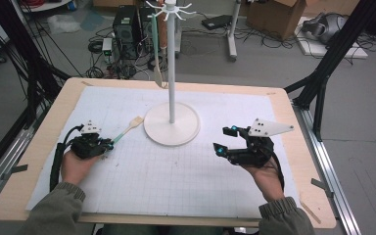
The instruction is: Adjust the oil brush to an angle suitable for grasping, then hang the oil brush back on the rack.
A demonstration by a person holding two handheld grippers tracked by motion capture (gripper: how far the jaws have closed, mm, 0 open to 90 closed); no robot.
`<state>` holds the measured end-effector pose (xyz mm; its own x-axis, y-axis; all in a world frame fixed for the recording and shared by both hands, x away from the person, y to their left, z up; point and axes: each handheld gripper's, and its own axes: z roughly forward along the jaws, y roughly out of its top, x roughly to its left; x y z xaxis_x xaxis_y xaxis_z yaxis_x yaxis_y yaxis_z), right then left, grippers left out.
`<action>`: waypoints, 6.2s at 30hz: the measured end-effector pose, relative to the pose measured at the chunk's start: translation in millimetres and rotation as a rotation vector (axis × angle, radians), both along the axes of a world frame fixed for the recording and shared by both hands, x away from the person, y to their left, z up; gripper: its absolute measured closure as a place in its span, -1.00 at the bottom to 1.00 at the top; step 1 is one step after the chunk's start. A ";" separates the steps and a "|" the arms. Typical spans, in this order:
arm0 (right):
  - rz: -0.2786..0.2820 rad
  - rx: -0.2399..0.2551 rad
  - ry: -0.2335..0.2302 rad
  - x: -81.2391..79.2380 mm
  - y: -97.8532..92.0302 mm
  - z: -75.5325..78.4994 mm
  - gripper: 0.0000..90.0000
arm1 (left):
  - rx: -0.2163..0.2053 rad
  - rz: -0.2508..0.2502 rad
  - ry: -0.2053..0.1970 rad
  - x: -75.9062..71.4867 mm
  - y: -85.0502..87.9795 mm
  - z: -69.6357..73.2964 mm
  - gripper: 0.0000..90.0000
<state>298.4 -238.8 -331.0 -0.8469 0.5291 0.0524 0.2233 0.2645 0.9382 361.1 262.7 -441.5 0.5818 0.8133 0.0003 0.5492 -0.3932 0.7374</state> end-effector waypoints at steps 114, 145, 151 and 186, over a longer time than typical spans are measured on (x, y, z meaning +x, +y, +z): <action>0.388 -0.272 0.025 17.9 96.6 -19.7 -0.02 | -0.100 -0.681 -0.116 -76.8 -116.8 76.8 0.72; 0.613 -0.409 0.087 17.8 107.8 -31.4 0.80 | -0.118 -0.752 -0.093 -77.0 -129.1 75.7 0.55; 0.579 -0.392 0.052 15.3 100.6 -27.7 0.80 | -0.158 -0.705 -0.075 -74.2 -117.1 75.8 0.31; 0.620 -0.369 0.101 14.7 106.3 -33.1 0.74 | -0.109 -0.799 -0.068 -80.8 -128.3 71.6 0.69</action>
